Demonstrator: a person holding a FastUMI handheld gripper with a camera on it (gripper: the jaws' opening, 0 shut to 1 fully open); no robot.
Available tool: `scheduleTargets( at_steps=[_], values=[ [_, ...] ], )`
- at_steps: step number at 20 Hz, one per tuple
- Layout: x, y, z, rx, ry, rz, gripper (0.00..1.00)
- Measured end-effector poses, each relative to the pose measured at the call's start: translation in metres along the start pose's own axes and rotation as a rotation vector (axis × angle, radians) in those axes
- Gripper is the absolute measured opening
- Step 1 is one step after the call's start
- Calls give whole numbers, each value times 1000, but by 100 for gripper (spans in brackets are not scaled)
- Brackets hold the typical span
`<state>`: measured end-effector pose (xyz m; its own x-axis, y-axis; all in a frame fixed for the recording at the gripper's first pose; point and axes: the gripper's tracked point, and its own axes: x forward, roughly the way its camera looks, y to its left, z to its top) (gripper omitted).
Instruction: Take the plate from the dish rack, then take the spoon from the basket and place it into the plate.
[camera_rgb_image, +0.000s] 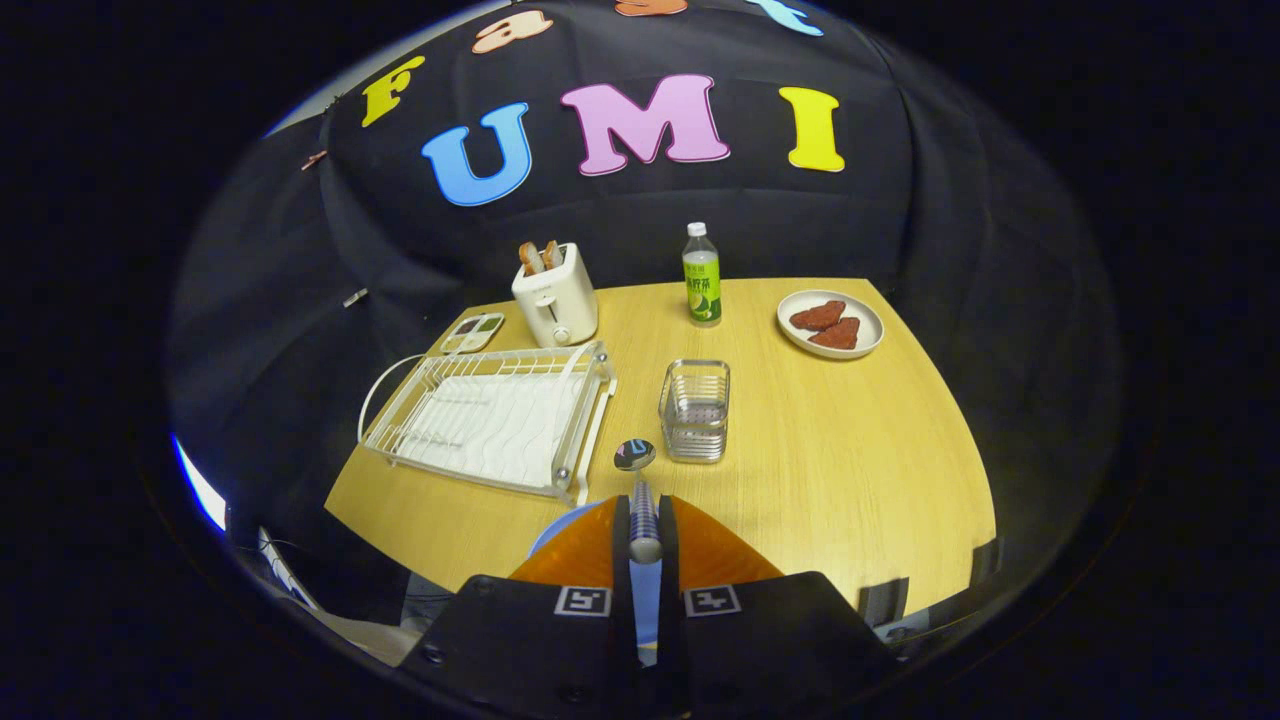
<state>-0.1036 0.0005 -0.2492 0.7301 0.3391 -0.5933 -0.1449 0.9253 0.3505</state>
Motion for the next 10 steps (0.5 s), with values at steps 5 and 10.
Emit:
scheduleTargets(
  at_steps=[5,10],
  values=[
    [12,11,-60,-19,90,16,12],
    [37,15,-80,-18,98,16,12]
  ],
)
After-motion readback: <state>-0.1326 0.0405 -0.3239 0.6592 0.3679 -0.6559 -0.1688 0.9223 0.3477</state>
